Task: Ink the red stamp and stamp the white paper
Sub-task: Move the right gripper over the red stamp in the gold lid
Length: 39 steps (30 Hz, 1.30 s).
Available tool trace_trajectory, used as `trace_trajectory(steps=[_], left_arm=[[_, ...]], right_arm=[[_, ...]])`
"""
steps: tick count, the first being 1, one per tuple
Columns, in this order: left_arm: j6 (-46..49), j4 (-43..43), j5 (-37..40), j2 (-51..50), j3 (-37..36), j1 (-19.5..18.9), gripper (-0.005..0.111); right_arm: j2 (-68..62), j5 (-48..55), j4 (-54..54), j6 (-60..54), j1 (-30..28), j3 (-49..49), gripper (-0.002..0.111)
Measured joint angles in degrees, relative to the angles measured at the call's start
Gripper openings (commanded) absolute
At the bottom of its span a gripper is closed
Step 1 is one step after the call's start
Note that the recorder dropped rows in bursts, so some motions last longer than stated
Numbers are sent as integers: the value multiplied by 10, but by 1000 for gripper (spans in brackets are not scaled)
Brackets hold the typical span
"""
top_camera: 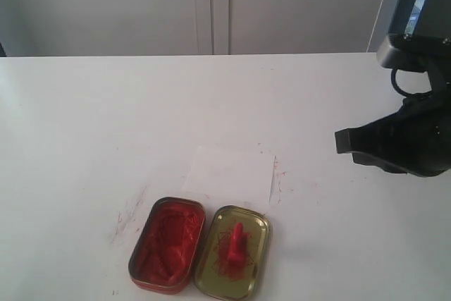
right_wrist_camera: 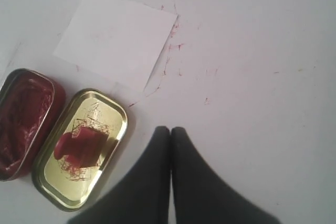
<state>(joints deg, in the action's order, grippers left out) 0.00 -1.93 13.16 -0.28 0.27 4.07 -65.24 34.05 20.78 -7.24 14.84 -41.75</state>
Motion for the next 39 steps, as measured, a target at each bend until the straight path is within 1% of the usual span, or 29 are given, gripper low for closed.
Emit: trace_trajectory(steps=[7, 15, 21, 28, 32, 35, 39], left_arm=[[0, 0, 0, 0, 0, 0, 0], [0, 0, -8, 0, 0, 0, 0], [0, 0, -9, 0, 0, 0, 0], [0, 0, -9, 0, 0, 0, 0], [0, 0, -9, 0, 0, 0, 0], [0, 0, -9, 0, 0, 0, 0], [0, 0, -9, 0, 0, 0, 0]], right_arm=[[-2, 36, 1, 44, 0, -4, 0], [-3, 84, 1, 102, 0, -51, 0], [-33, 119, 1, 131, 6, -78, 0], [-77, 125, -8, 180, 64, -96, 0], [-117, 126, -43, 249, 117, -121, 0], [-151, 127, -84, 311, 168, -140, 0], [-181, 132, -113, 364, 200, -151, 0]])
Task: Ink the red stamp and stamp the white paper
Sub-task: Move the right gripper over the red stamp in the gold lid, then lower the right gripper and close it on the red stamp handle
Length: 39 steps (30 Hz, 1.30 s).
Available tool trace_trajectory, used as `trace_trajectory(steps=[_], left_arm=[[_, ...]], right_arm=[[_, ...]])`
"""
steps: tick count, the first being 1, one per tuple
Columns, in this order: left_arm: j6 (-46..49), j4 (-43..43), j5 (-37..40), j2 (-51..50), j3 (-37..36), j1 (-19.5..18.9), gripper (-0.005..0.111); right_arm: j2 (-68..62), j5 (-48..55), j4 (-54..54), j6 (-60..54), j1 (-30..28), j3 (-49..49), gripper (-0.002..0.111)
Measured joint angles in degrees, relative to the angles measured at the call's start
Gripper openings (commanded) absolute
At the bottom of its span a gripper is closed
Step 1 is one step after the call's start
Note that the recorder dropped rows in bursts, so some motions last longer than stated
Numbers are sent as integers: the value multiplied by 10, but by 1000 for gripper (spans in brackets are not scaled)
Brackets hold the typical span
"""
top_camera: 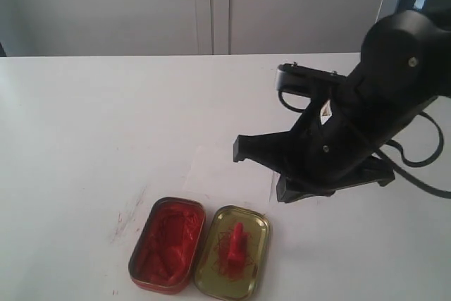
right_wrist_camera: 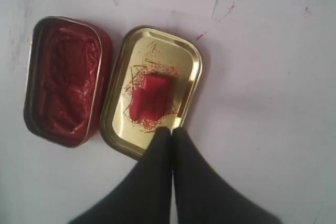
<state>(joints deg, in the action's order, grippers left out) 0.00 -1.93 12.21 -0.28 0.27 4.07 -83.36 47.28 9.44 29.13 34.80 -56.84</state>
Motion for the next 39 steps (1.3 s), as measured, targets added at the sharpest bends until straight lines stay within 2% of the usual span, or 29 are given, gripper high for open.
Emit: trace_trajectory(steps=[4, 10, 14, 20, 28, 39], left_arm=[[0, 0, -1, 0, 0, 0, 0], [0, 0, -1, 0, 0, 0, 0], [0, 0, -1, 0, 0, 0, 0], [0, 0, -2, 0, 0, 0, 0], [0, 0, -2, 0, 0, 0, 0], [0, 0, -2, 0, 0, 0, 0]], right_arm=[[-40, 2, -31, 59, 32, -20, 0], [-95, 2, -94, 212, 93, -57, 0], [-136, 18, -116, 265, 123, -77, 0], [-170, 26, -136, 285, 132, -88, 1], [-170, 5, -136, 293, 132, -89, 25], [-196, -12, -113, 294, 132, -94, 26]])
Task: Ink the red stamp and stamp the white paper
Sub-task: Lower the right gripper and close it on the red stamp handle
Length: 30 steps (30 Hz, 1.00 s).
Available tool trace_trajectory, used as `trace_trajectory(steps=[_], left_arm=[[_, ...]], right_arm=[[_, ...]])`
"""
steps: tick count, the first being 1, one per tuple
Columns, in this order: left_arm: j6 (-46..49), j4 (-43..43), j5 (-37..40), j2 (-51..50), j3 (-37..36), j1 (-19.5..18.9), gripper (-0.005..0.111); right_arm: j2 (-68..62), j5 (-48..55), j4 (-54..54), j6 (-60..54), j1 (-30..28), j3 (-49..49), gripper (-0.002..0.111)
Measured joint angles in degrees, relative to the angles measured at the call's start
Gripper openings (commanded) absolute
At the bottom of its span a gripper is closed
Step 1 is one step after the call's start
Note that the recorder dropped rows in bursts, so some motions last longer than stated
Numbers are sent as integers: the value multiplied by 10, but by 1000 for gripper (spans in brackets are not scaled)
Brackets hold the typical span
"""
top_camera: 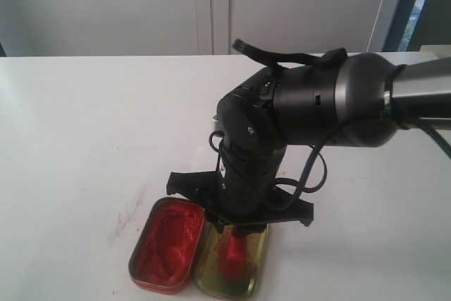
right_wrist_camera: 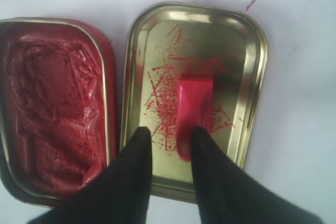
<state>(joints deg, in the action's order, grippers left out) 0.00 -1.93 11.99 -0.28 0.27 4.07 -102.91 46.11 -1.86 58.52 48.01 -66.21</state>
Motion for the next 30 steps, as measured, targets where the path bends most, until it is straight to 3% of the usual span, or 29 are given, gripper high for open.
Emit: trace_trajectory(steps=[30], left_arm=[[0, 0, 0, 0, 0, 0, 0]], right_arm=[[-4, 17, -10, 14, 0, -5, 26]])
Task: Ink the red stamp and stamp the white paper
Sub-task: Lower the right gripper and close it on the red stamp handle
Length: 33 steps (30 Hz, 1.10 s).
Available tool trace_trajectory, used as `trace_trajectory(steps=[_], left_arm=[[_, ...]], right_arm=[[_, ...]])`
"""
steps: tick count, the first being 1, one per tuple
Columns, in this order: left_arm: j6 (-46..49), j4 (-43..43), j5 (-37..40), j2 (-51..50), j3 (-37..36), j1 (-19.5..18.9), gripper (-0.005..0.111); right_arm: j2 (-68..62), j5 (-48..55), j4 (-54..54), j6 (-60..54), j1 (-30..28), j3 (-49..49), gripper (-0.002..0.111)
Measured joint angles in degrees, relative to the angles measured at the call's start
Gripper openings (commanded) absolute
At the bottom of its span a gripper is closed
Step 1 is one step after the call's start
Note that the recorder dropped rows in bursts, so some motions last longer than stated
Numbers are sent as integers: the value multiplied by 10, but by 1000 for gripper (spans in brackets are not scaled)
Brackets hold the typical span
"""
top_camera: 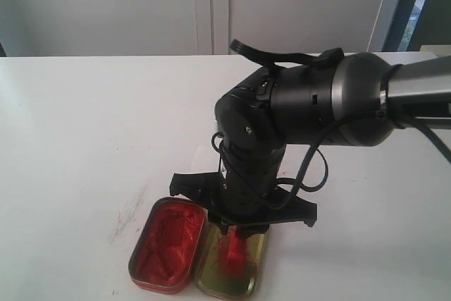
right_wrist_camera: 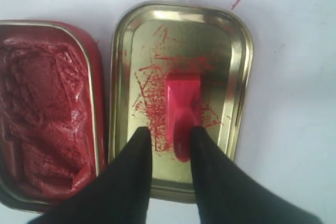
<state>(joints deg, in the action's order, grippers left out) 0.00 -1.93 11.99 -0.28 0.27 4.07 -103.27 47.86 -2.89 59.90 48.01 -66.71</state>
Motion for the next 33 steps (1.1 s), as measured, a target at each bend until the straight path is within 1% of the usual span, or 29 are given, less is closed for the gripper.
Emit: trace_trajectory(steps=[20, 33], left_arm=[[0, 0, 0, 0, 0, 0, 0], [0, 0, 0, 0, 0, 0, 0]], right_arm=[[23, 6, -19, 18, 0, 1, 26], [-22, -18, -20, 19, 0, 6, 26]])
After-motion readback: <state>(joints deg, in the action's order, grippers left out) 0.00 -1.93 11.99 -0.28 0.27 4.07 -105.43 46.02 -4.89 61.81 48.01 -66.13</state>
